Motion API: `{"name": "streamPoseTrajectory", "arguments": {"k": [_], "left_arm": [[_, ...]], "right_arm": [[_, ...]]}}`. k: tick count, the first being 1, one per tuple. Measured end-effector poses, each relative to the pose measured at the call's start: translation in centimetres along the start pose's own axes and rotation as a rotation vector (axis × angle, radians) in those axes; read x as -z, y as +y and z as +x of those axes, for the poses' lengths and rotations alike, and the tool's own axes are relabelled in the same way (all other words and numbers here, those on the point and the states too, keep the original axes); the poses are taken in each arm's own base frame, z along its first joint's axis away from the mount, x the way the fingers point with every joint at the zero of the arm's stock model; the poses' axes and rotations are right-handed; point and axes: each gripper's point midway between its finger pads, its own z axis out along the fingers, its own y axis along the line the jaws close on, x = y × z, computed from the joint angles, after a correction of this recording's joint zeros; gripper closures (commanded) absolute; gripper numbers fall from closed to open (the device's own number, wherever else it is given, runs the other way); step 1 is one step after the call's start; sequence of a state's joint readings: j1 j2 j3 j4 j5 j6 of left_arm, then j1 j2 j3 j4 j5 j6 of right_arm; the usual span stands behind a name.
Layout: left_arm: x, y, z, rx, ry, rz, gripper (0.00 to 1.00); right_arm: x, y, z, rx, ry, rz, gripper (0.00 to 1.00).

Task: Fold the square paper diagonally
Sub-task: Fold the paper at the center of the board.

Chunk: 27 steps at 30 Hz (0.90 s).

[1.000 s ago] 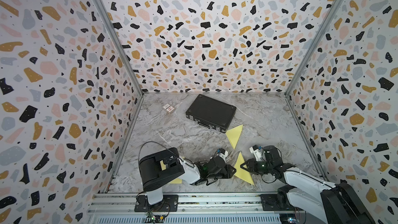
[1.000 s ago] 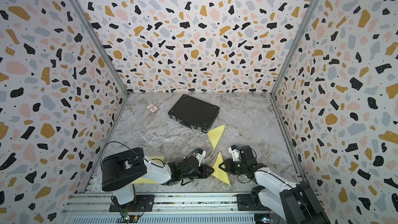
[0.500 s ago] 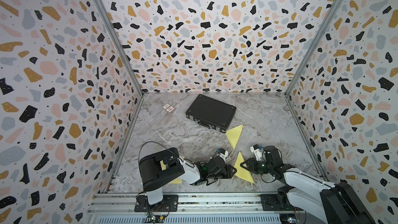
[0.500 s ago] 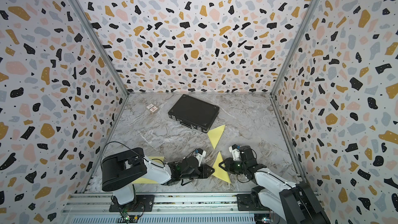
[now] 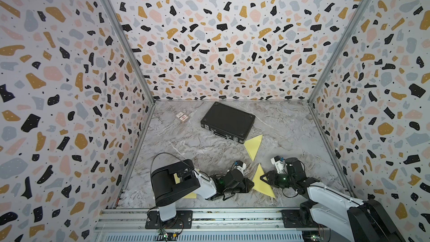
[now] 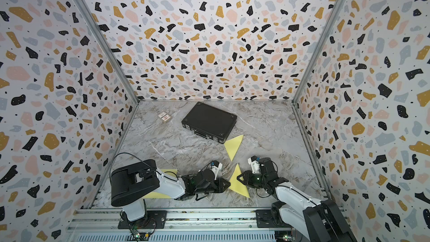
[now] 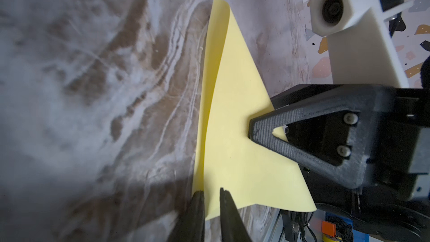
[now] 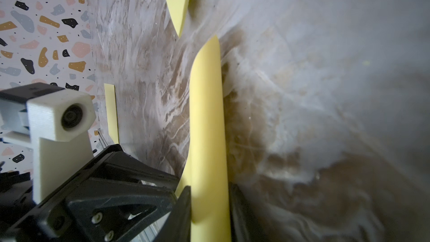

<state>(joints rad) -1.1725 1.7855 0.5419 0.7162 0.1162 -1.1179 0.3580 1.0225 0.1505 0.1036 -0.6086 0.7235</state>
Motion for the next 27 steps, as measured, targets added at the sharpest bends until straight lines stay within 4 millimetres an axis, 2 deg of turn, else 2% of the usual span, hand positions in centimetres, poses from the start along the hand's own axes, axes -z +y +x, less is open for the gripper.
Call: {"name": "streamPoseTrajectory", "arguments": {"k": [8, 12, 19, 25, 27], "left_arm": [[-0.2, 0.2, 0.0, 0.001, 0.002, -0.006, 0.98], [-0.2, 0.1, 0.0, 0.002, 0.001, -0.005, 1.0], [-0.3, 0.2, 0.1, 0.003, 0.002, -0.006, 1.0], [-0.3, 0.4, 0.1, 0.004, 0.0, -0.003, 1.0], [-0.3, 0.4, 0.2, 0.004, 0.0, -0.002, 1.0]], "right_arm": [[0.3, 0.2, -0.1, 0.01, -0.013, 0.0, 0.57], [0.4, 0.2, -0.2, 0.016, -0.017, 0.0, 0.56], [0.2, 0.2, 0.2, 0.001, -0.002, -0.01, 0.69], [0.1, 0.0, 1.0, -0.01, 0.015, -0.027, 0.87], [0.1, -0.3, 1.2, -0.01, 0.015, -0.025, 0.9]]}}
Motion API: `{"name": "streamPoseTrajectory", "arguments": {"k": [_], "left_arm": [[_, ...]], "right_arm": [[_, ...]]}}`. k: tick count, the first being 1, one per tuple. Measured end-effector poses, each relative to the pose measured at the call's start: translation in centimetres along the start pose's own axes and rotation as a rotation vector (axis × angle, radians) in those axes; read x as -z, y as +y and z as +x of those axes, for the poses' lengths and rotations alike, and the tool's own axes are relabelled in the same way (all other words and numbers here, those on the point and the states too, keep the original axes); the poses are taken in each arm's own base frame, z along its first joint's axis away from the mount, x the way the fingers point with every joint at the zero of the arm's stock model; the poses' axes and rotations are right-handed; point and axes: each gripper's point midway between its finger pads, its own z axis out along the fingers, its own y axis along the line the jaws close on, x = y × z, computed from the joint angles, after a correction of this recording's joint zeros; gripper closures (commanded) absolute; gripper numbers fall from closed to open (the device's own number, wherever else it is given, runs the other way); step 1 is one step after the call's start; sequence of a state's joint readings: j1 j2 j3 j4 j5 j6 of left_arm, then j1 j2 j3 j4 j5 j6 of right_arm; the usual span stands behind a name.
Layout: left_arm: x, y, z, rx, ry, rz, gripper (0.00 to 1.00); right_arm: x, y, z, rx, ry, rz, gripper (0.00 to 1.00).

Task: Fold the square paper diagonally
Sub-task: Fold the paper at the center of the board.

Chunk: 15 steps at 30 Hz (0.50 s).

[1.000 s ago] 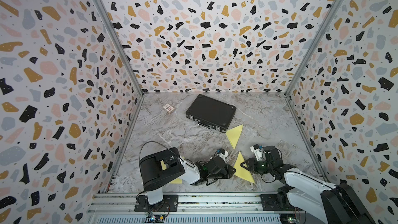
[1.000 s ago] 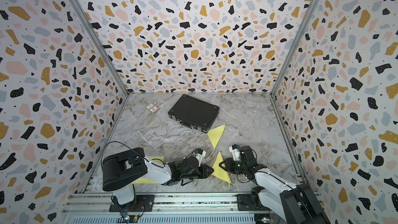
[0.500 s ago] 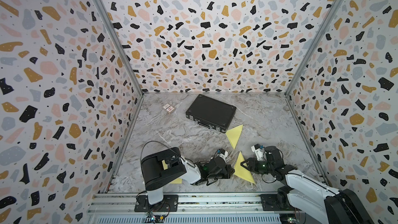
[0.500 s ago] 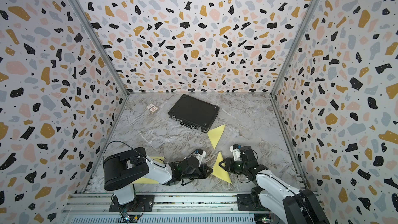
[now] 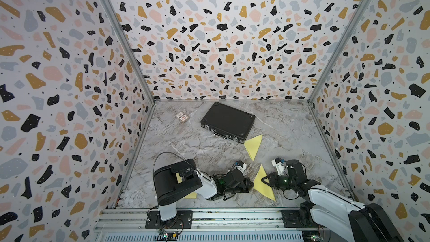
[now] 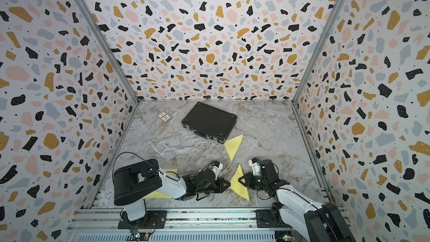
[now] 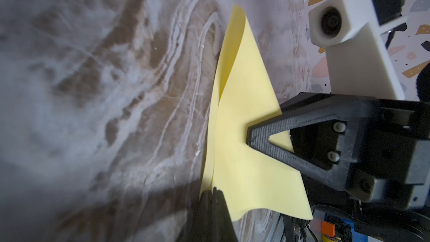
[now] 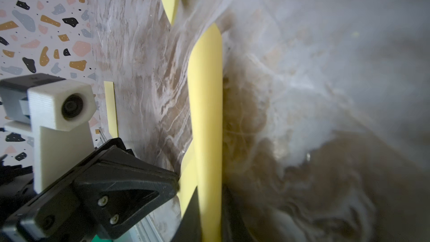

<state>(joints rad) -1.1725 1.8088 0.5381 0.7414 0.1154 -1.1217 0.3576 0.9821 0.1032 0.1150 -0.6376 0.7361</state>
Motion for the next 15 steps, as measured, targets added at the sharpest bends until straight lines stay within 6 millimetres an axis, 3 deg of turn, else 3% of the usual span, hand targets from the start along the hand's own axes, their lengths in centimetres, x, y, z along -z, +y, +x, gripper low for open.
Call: {"name": "streamPoseTrajectory", "arguments": {"k": [5, 11, 15], "left_arm": [[0.0, 0.0, 0.0, 0.001, -0.004, 0.007, 0.89], [0.2, -0.5, 0.0, -0.006, -0.001, 0.027, 0.73], [0.5, -1.1, -0.1, -0.011, 0.001, 0.035, 0.68]], "right_arm": [[0.1, -0.2, 0.0, 0.006, -0.018, 0.003, 0.91], [0.2, -0.3, -0.2, 0.017, -0.034, 0.01, 0.85], [0.2, -0.3, -0.3, 0.02, -0.036, 0.009, 0.83]]}}
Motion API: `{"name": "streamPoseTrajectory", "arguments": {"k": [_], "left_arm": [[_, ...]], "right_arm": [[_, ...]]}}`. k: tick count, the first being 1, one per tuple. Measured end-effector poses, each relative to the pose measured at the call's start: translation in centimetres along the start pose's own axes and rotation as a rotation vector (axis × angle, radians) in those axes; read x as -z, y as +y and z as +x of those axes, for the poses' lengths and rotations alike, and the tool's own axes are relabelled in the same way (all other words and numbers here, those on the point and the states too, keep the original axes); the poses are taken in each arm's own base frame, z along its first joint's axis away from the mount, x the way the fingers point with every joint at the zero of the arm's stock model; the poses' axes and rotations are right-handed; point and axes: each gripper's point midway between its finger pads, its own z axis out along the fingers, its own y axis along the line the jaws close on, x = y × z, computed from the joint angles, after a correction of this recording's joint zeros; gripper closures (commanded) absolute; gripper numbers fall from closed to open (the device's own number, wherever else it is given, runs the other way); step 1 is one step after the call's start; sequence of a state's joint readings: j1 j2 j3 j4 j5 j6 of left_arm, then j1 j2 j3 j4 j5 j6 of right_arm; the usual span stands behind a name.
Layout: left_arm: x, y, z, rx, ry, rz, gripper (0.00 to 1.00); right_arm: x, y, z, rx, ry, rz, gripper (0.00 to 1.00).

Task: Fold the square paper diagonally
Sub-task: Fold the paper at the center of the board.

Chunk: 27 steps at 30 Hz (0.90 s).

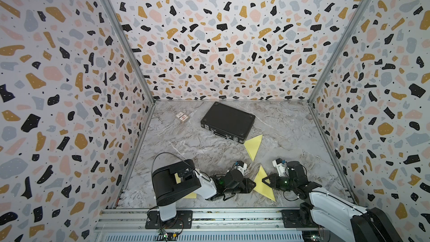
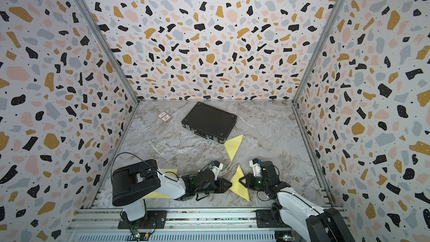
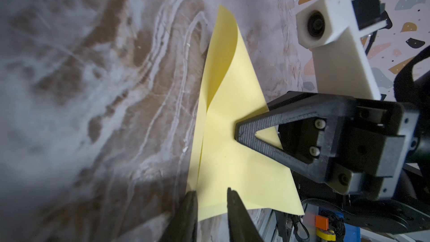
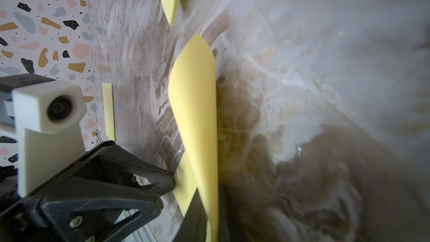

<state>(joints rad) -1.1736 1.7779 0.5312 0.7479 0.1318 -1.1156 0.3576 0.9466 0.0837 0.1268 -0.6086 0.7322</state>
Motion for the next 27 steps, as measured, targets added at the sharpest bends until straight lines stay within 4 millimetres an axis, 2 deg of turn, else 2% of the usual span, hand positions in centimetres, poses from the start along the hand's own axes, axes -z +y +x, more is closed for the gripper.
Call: {"name": "streamPoseTrajectory", "arguments": {"k": [7, 15, 19, 27], "left_arm": [[0.6, -0.1, 0.2, -0.016, 0.039, -0.055, 0.67], [0.7, 0.1, 0.3, -0.018, 0.051, -0.08, 0.67], [0.4, 0.0, 0.2, -0.016, 0.046, -0.066, 0.68], [0.4, 0.0, 0.2, -0.017, 0.045, -0.065, 0.7]], "right_arm": [[-0.1, 0.2, -0.1, 0.003, 0.002, -0.006, 0.76], [0.4, 1.0, -0.8, 0.018, -0.019, -0.013, 0.48], [1.2, 0.9, -0.8, 0.026, -0.03, 0.026, 0.39], [2.9, 0.6, 0.5, 0.028, -0.012, 0.084, 0.35]]}}
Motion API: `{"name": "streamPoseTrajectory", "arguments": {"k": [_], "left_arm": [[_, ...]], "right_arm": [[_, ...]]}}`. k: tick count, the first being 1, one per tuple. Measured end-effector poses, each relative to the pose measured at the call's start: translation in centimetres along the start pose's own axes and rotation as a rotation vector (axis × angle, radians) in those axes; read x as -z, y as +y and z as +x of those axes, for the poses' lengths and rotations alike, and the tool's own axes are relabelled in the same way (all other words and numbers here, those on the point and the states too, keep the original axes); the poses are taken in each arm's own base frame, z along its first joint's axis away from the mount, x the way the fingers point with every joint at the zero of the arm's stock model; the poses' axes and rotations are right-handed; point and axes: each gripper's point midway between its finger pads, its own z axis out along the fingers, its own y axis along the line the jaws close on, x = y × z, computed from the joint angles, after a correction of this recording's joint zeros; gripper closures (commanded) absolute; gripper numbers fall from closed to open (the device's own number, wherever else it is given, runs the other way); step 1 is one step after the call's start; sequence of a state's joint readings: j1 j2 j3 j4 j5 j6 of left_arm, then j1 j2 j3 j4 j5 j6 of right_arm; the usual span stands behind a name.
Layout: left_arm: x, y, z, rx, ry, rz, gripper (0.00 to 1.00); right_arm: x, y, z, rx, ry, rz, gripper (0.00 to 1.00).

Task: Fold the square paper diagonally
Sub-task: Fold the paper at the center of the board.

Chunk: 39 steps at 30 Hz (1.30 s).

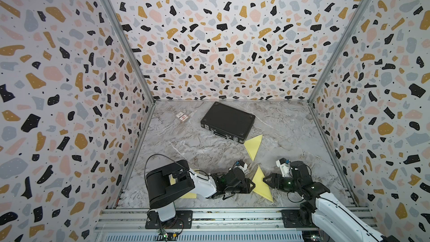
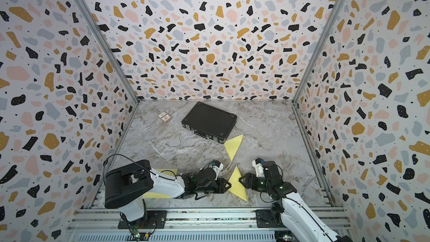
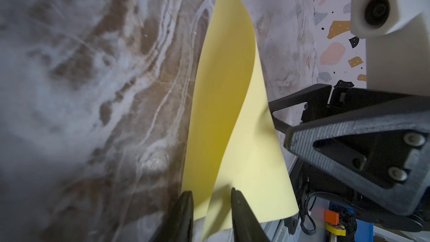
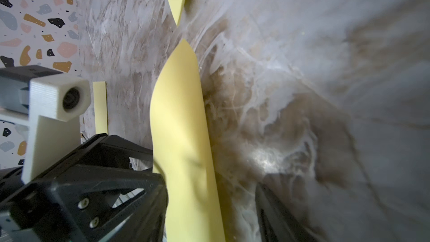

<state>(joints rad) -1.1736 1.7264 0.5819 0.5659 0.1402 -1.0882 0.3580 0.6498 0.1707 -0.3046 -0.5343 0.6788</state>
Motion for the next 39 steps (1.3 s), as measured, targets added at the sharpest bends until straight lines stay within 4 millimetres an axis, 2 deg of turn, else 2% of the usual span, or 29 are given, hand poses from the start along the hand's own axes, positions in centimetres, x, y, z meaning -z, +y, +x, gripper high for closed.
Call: {"name": "streamPoseTrajectory", "arguments": {"k": [4, 11, 22, 29, 39], "left_arm": [[0.0, 0.1, 0.0, 0.001, -0.002, -0.001, 0.71], [-0.3, -0.1, 0.0, 0.001, -0.011, 0.024, 0.69], [-0.4, -0.2, 0.0, 0.001, -0.025, 0.063, 0.67], [-0.5, -0.3, 0.0, 0.003, -0.03, 0.08, 0.67], [-0.5, -0.3, 0.1, 0.009, -0.034, 0.096, 0.68]], "right_arm": [[0.3, -0.1, 0.5, -0.012, 0.004, 0.006, 0.36], [-0.5, 0.0, 0.7, -0.063, 0.007, -0.039, 0.37], [-1.2, -0.4, -0.1, -0.101, -0.051, -0.01, 0.48], [-1.4, -0.8, -0.5, -0.123, -0.098, 0.044, 0.6], [-1.7, -1.1, -0.9, -0.139, -0.164, 0.104, 0.61]]}}
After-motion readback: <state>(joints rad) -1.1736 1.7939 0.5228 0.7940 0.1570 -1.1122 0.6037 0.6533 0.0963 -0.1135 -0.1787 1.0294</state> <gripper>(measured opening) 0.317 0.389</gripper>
